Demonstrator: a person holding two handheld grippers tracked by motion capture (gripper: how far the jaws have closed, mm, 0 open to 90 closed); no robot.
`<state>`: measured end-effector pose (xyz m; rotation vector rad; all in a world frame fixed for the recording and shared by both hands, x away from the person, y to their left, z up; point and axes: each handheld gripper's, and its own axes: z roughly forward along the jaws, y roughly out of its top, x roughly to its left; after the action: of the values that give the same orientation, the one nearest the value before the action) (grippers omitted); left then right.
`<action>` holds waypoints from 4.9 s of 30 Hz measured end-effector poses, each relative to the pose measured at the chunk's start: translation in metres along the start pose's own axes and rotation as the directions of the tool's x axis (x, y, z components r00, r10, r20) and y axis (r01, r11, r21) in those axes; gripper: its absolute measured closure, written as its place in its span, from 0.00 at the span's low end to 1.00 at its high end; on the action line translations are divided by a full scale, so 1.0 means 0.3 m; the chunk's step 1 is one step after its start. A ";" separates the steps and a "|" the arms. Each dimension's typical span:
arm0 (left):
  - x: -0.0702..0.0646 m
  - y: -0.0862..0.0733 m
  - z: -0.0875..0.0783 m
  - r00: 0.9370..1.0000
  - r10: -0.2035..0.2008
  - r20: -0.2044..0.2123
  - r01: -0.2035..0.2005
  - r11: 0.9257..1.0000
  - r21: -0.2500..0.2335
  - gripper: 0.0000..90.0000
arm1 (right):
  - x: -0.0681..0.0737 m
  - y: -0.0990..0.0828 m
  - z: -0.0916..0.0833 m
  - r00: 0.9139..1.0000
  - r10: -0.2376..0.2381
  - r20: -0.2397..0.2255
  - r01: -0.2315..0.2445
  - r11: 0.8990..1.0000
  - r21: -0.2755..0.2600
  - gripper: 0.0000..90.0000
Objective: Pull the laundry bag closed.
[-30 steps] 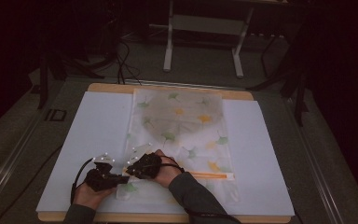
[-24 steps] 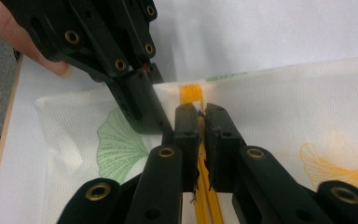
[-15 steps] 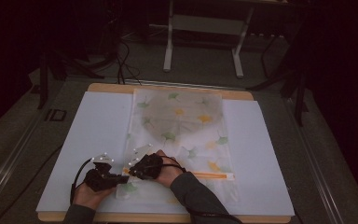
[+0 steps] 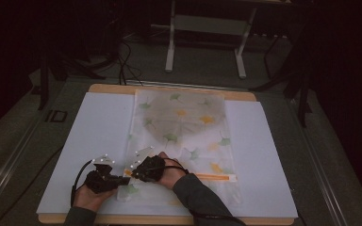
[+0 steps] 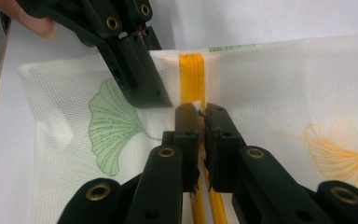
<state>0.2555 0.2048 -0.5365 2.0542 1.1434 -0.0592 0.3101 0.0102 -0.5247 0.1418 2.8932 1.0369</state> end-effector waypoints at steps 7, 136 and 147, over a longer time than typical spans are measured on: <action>0.001 -0.001 -0.004 1.000 -0.004 0.003 0.004 1.000 -0.007 0.98 | 0.002 -0.007 0.003 1.000 -0.001 0.002 0.001 1.000 0.017 0.94; 0.007 -0.005 -0.037 1.000 -0.002 0.011 0.003 0.998 -0.055 0.98 | -0.025 -0.086 -0.130 0.998 -0.053 0.027 0.043 0.958 0.283 0.94; 0.007 -0.005 -0.039 1.000 -0.001 0.011 0.001 0.999 -0.055 0.98 | -0.029 -0.103 -0.145 0.998 -0.052 0.026 0.042 0.954 0.297 0.94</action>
<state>0.2521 0.2143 -0.5300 2.0029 1.1277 -0.0389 0.3129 -0.0417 -0.5106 0.1028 2.9865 0.5798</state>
